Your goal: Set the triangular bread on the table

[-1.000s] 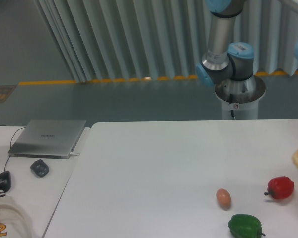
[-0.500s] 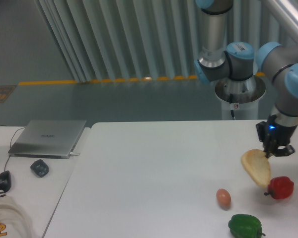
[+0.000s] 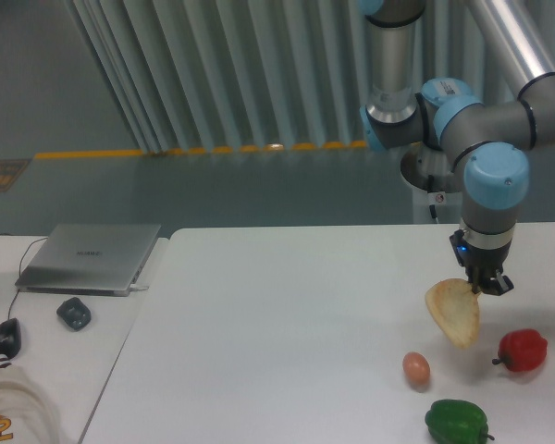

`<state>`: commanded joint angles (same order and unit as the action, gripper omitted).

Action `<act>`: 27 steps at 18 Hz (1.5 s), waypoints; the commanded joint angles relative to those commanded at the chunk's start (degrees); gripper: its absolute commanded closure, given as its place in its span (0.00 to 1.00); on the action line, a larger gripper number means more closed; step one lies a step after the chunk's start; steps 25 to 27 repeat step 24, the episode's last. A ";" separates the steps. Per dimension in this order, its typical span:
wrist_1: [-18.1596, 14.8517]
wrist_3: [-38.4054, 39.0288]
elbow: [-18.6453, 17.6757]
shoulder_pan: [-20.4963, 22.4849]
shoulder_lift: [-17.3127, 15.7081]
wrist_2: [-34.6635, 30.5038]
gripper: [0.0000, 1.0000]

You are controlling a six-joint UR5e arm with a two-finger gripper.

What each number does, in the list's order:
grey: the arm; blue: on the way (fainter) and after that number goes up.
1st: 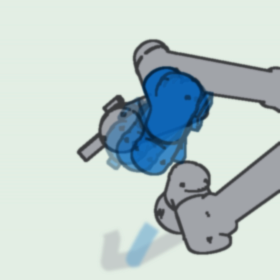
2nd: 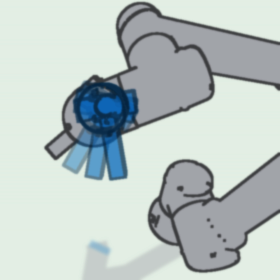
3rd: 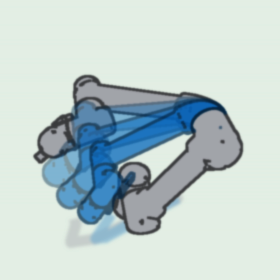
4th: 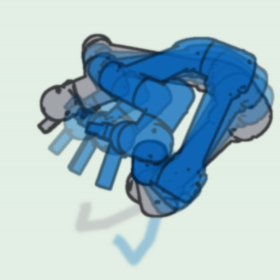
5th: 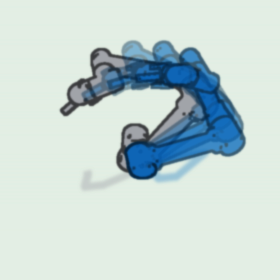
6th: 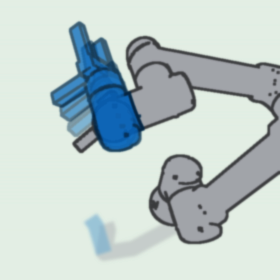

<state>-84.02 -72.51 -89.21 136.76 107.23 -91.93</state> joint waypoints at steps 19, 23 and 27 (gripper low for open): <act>10.02 0.88 2.20 -0.97 0.27 -2.55 0.00; 10.20 0.44 2.29 -0.88 0.09 -2.37 0.00; 10.20 0.44 2.29 -0.97 0.00 -2.29 0.00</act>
